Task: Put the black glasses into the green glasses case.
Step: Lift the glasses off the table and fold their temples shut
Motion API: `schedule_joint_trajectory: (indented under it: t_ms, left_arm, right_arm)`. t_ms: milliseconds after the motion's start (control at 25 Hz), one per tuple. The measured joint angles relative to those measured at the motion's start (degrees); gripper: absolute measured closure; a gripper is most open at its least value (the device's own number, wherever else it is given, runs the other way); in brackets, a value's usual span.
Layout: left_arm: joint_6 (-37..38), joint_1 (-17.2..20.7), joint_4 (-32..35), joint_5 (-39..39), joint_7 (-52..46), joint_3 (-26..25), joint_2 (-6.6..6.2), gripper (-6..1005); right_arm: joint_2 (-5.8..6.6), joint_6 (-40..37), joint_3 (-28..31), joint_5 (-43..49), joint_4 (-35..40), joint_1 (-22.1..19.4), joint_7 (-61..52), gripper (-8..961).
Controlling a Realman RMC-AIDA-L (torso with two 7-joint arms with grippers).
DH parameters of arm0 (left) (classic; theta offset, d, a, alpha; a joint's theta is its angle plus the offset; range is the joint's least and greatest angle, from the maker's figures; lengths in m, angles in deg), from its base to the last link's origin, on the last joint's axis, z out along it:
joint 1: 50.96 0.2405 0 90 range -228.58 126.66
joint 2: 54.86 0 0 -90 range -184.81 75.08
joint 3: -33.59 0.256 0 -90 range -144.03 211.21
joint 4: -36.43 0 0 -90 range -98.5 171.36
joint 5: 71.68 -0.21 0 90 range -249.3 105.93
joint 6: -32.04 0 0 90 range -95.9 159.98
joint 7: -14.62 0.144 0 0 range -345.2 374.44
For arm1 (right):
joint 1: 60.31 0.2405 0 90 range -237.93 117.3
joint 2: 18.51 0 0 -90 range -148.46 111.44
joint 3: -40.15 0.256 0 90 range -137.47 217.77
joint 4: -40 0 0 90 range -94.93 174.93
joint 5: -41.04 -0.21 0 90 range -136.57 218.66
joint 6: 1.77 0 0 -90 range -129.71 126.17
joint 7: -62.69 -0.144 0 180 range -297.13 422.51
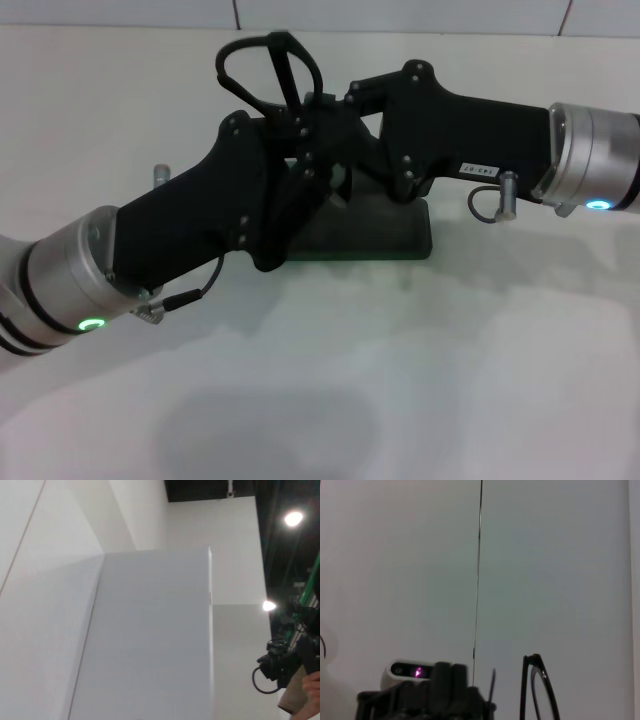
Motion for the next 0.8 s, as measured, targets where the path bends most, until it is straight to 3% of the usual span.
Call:
schedule_joint_trajectory:
  t_ms: [800]
  left_arm:
    - [-4.3, 0.3, -0.2, 0.2, -2.2, 0.0, -0.28, 962]
  right_arm:
    - [0.07, 1.7, -0.4, 0.3, 0.8, -0.6, 0.0, 900]
